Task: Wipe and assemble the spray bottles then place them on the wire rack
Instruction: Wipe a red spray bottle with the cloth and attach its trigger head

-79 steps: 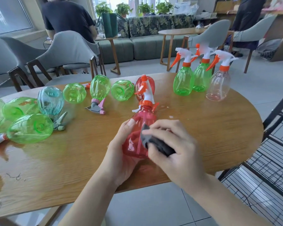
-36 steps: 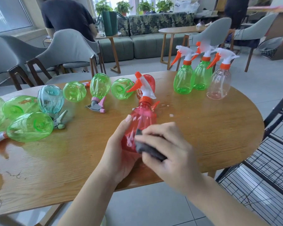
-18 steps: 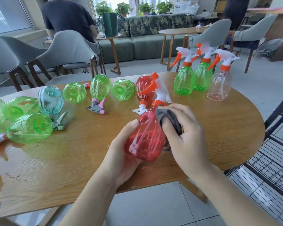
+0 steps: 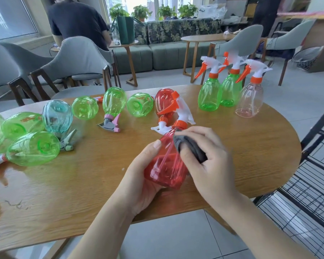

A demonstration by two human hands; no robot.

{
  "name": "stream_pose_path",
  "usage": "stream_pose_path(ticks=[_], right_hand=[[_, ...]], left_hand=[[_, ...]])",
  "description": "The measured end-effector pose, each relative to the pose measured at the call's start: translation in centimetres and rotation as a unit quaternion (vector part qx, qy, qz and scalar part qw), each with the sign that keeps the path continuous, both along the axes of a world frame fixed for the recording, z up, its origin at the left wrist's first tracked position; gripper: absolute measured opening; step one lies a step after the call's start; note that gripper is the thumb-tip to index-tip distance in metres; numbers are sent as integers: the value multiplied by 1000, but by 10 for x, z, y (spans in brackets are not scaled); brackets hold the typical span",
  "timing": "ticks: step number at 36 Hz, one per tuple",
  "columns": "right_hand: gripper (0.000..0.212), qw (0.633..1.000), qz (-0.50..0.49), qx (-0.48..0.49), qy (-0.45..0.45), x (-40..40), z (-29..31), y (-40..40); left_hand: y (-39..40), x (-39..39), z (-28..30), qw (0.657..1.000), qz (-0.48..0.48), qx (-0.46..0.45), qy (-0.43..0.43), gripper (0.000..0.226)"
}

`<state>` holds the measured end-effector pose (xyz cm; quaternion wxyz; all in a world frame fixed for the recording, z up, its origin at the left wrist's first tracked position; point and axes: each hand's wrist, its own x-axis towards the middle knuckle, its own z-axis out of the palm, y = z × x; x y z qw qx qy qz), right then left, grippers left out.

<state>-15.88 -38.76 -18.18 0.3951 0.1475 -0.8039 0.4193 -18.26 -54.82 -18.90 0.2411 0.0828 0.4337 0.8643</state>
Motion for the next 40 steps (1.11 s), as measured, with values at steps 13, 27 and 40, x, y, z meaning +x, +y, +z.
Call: stream_pose_path(ticks=[13, 27, 40], right_hand=[[20, 964, 70, 213, 143, 10, -12, -11], [25, 999, 24, 9, 45, 1, -3, -2], [21, 998, 39, -9, 38, 5, 3, 1]], left_hand=[[-6, -1, 2, 988, -64, 104, -95, 53], [-5, 3, 2, 999, -14, 26, -19, 56], [0, 2, 3, 1000, -7, -5, -2, 43]])
